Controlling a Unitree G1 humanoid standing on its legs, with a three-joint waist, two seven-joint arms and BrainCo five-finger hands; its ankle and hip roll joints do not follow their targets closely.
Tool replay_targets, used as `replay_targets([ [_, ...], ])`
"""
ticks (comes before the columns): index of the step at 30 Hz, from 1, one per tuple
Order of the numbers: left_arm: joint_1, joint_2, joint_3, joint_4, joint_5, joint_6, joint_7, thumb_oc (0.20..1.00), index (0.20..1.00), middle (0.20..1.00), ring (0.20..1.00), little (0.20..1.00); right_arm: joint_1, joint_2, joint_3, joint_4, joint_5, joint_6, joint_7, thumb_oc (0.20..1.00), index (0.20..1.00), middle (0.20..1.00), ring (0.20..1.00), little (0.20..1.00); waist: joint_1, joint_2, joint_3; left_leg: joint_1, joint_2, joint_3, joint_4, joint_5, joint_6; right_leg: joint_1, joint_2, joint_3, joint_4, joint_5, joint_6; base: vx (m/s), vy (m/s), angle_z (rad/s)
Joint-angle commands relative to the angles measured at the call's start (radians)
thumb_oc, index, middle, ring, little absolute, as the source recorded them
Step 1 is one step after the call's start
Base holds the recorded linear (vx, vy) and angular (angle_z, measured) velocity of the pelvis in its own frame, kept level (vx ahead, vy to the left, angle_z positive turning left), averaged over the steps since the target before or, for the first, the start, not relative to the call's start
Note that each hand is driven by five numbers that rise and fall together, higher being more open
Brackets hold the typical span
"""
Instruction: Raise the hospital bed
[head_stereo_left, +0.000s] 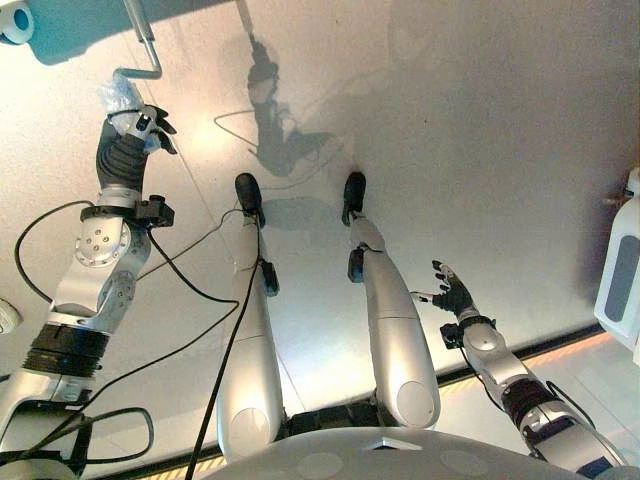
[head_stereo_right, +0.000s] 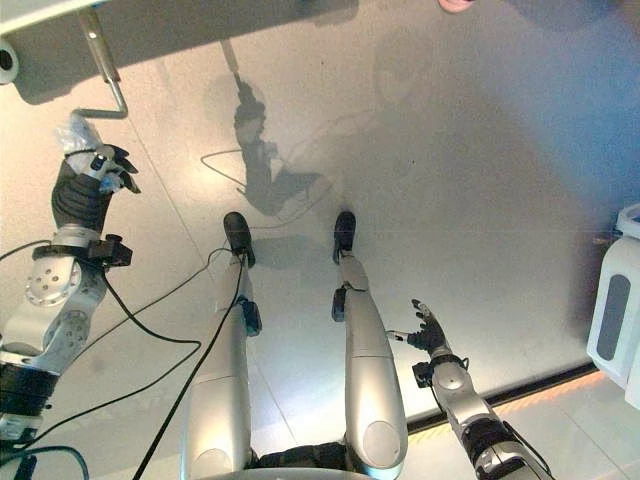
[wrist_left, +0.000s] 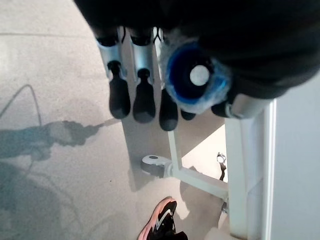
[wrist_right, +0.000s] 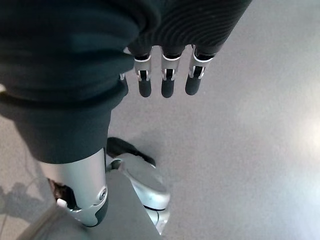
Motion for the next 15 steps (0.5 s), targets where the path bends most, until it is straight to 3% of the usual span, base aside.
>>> replay_targets([
  [1,0.159,-0.029,0.023,-0.129,0.143,-0.130,-0.002,0.200,0.200,0.200,0.200,0.200,0.082,-0.050,-0.008,0.003,-0.016,-0.006,0.010,1.000,1.000,1.000,1.000,1.000,0.029,0.041,-0.022,-0.087,-0.020,-0.002,0.106,-0.070,-0.022,0.005,-0.034,0.013,-0.055,0.052,0.115,0.01,0.073,0.06],
  [3,0.141,-0.033,0.019,-0.089,0.162,-0.125,0.007,0.200,0.200,0.200,0.200,0.200,0.072,-0.049,-0.007,0.010,-0.014,-0.006,0.008,1.000,1.000,1.000,1.000,1.000,0.029,0.039,-0.022,-0.097,-0.022,-0.002,0.119,-0.080,-0.021,0.005,-0.037,0.013,-0.059,0.054,0.118,0.02,0.118,0.06],
  [7,0.005,-0.059,-0.003,0.147,0.170,-0.106,0.056,0.200,0.200,0.200,0.200,0.200,0.035,-0.042,0.005,0.023,-0.003,-0.004,0.008,1.000,1.000,1.000,1.000,1.000,0.005,-0.001,-0.022,-0.156,-0.030,0.000,0.199,-0.130,-0.005,0.001,-0.054,0.028,-0.082,0.071,0.132,0.03,0.163,0.08],
  [9,0.002,-0.059,-0.005,0.150,0.170,-0.107,0.056,0.200,0.200,0.200,0.200,0.200,0.035,-0.042,0.004,0.023,-0.003,-0.005,0.008,1.000,1.000,1.000,1.000,1.000,0.006,0.000,-0.022,-0.158,-0.029,0.000,0.201,-0.131,-0.004,0.000,-0.053,0.028,-0.082,0.071,0.132,0.02,0.062,0.07],
  [11,-0.163,-0.050,-0.058,0.349,0.194,-0.076,0.080,0.200,0.200,0.200,0.200,0.200,0.011,-0.029,0.020,0.036,0.015,-0.002,0.009,1.000,1.000,1.000,1.000,1.000,-0.022,-0.039,-0.022,-0.197,-0.028,0.001,0.270,-0.171,0.003,0.011,-0.061,0.038,-0.109,0.081,0.142,0.07,0.183,0.04],
  [15,-0.264,-0.044,-0.092,0.472,0.154,-0.070,0.074,0.200,0.200,0.200,0.200,0.200,-0.004,-0.020,0.040,0.036,0.026,0.000,0.012,1.000,1.000,1.000,1.000,1.000,-0.039,-0.074,-0.022,-0.215,-0.025,0.001,0.316,-0.205,0.011,0.025,-0.063,0.047,-0.130,0.091,0.153,0.05,0.109,0.01],
])
